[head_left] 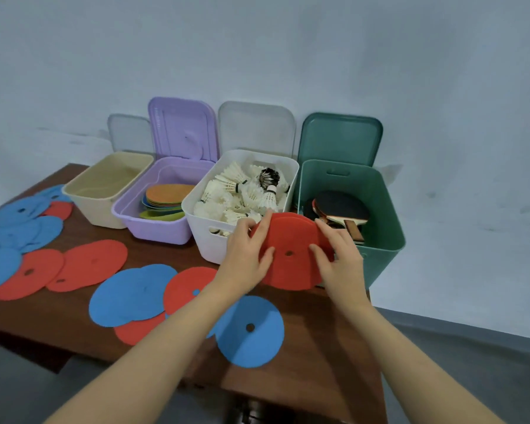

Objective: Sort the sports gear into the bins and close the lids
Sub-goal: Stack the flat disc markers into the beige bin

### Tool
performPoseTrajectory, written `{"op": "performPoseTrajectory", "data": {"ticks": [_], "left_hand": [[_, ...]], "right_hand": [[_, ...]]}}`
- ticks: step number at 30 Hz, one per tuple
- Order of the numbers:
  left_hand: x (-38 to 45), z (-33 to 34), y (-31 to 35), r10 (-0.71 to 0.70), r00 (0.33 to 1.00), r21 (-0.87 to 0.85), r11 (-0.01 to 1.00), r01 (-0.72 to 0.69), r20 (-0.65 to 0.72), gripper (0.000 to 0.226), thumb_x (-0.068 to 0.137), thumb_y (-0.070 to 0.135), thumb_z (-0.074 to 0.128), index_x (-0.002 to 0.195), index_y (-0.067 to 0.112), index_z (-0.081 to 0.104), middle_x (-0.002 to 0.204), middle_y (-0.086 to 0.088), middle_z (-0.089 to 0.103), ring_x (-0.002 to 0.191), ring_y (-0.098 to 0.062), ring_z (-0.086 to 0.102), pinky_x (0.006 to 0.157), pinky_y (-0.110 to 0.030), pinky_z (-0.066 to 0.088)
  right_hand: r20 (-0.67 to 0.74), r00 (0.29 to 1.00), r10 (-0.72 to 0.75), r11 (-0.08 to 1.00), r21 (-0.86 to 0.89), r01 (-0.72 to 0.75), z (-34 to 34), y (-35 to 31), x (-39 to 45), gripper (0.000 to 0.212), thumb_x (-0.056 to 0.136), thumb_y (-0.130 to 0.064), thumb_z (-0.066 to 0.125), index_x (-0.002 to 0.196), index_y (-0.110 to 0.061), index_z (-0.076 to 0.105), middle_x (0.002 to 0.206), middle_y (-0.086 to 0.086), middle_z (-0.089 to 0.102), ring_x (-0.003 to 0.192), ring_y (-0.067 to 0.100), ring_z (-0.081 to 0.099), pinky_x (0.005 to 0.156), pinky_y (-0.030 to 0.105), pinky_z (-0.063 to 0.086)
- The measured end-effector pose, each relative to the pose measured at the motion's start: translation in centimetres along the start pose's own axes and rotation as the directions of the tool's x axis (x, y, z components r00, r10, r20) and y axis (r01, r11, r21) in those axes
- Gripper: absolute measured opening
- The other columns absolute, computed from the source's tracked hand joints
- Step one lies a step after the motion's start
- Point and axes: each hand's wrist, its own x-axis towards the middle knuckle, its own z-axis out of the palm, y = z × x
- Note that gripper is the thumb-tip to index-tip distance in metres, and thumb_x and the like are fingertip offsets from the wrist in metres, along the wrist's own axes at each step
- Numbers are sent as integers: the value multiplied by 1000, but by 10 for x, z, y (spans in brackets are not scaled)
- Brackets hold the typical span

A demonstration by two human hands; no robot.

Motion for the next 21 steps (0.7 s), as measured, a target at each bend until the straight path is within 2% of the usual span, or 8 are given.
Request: {"op": "performPoseTrajectory", "data": {"ticks": [5,8,12,15,21], "left_hand": [[16,-38,-26,-53,998,40,998,54,-22,66,82,36,47,141,8,37,103,-20,44,92,-33,51,84,-40,46],[23,-60,-61,-73,997,108,991,76,-24,66,81,37,48,139,6,40,101,-21,46,90,-34,51,78,-41,47],[36,-89,-128,-98,995,165,981,101,-26,65,81,37,47,137,5,42,100,-20,49,88,-35,52,71,-44,49],[51,-111,-187,-97,995,228,969,100,-24,64,79,37,47,134,5,46,96,-20,52,83,-34,52,68,-38,46],[84,-160,-302,-120,992,196,975,109,47,64,78,37,46,132,3,48,95,-22,51,81,-37,53,66,-40,48]], "right_hand": [[22,996,-87,996,-24,88,36,-23,30,44,83,-15,59,126,-12,57,97,6,58,89,23,56,79,45,48],[38,993,-111,994,-13,111,73,-39,48,45,82,-15,59,127,-13,57,98,5,59,89,24,58,77,47,48],[66,990,-125,992,11,124,140,-63,78,44,81,-15,61,125,-12,58,99,6,59,92,22,56,82,42,48],[78,992,-95,995,5,95,197,-81,103,45,79,-15,61,125,-11,59,95,7,60,90,15,52,83,34,44],[82,994,-70,993,-86,77,306,-128,150,46,77,-15,63,123,-11,60,86,7,58,78,26,57,75,38,48]]}}
